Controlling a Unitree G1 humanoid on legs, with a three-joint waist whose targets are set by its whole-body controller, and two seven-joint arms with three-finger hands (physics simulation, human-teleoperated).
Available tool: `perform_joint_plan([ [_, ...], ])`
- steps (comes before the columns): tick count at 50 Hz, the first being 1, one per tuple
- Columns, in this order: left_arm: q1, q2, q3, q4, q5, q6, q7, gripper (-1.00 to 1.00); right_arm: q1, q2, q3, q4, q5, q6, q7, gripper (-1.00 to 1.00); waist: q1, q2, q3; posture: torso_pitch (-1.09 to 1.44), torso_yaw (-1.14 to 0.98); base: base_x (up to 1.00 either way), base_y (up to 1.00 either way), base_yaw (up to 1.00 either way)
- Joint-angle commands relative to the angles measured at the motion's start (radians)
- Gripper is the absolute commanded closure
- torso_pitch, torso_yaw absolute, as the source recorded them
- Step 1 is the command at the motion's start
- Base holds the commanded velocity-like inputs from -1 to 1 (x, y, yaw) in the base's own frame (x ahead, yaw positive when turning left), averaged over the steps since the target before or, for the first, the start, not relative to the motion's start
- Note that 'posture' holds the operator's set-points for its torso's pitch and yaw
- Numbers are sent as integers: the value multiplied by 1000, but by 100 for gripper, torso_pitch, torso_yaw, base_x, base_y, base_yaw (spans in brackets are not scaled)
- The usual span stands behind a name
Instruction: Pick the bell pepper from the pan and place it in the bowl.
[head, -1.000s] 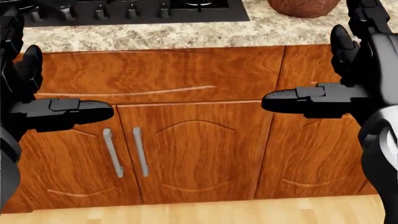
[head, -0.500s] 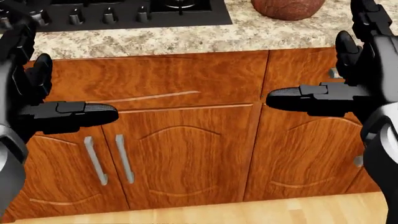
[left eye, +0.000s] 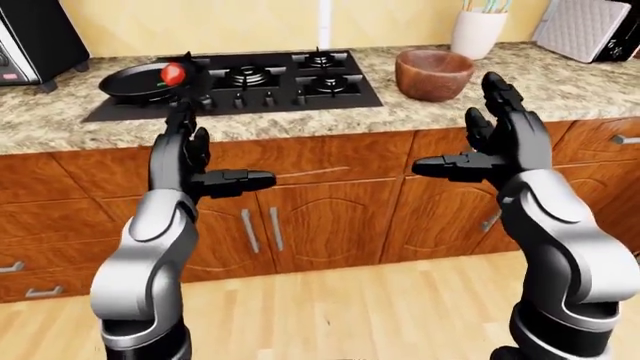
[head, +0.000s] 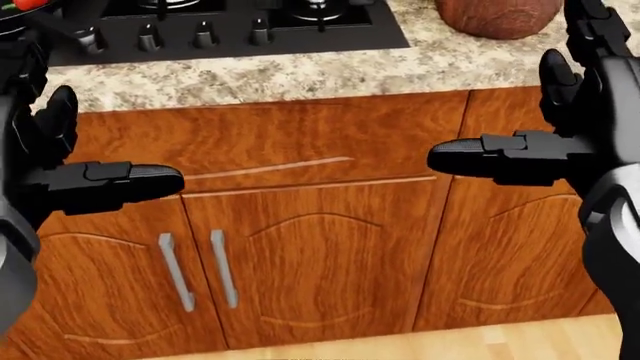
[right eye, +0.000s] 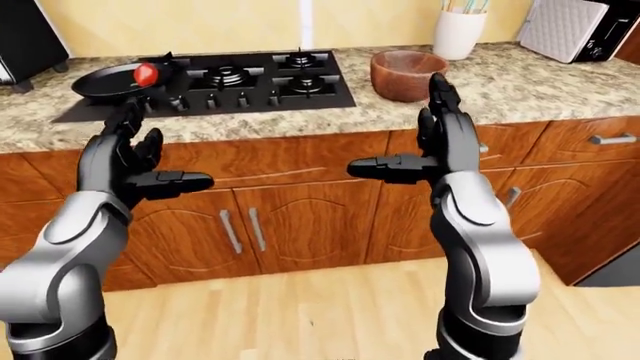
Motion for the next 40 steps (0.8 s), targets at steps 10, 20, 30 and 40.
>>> perform_joint_plan([
  [10,-29,26,35,-59,-1,-25,8,-100,-36,-6,8,-43,13,-33,2,-100,6,132,-16,0,0,6,36,0],
  [20,-5,44,53,-39,-7,-64,-21,-100,-58,-20,-7,-28,20,-28,10,-100,11,25,-4,0,0,6,36,0],
  [30,20,45,64,-21,-9,-108,-35,-100,-60,-43,-23,-42,49,-8,2,-100,7,36,-6,0,0,6,34,0],
  [40,-29,30,40,-66,-11,-31,17,-100,-90,-30,8,-15,36,-14,-23,-100,10,89,-15,0,0,6,33,0],
])
